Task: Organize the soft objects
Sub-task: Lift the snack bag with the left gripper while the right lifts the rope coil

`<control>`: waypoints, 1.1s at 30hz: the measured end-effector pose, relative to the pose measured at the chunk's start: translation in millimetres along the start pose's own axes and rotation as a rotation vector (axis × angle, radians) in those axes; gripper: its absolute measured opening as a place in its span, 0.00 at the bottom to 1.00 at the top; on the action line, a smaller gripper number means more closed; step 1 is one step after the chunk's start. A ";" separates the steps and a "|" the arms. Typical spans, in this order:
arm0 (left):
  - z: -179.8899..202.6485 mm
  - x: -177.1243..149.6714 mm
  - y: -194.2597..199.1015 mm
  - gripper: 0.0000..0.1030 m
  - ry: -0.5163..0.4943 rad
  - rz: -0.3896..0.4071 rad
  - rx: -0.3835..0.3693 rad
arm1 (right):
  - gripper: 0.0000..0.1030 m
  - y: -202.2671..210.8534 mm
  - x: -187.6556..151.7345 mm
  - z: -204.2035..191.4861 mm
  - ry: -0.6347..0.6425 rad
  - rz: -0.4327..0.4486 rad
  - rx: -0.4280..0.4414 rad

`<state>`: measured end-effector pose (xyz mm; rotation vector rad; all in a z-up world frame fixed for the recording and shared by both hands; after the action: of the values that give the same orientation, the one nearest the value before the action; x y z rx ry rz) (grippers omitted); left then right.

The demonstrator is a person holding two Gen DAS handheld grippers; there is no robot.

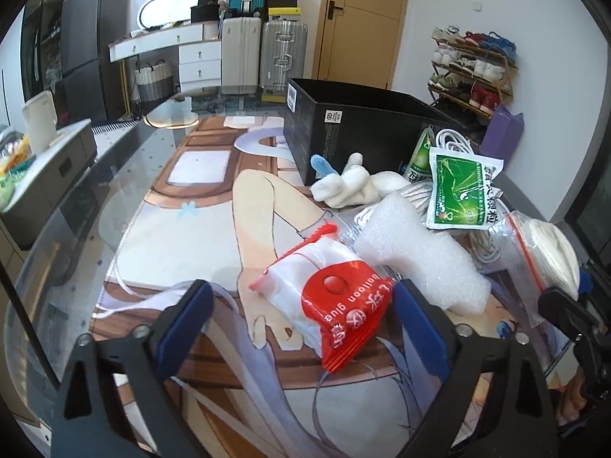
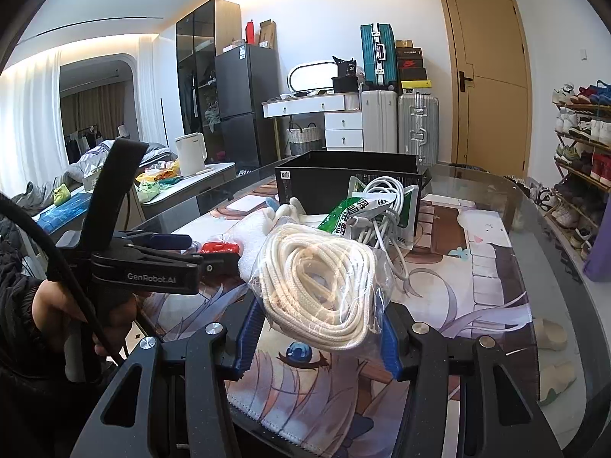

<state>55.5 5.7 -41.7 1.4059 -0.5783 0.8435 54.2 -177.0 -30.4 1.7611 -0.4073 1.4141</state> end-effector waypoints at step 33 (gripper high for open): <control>6.0 -0.1 22.6 0.59 -0.054 0.041 -0.044 | 0.51 2.9 1.2 -0.7 -0.003 0.021 -0.002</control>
<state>38.3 -1.1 -27.4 1.3835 -0.6654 0.8232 52.1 -178.0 -28.1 1.7619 -0.4299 1.4254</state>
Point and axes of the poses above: each gripper's, at about its wrist camera, not at the fingertips, and y roughly against the way its jaws point, z to its right, x to its top, the point moved 3 cm from there along -y, roughly the way its jaws point, and after that the axes turned 5 degrees about z, right-handed, at the moved point
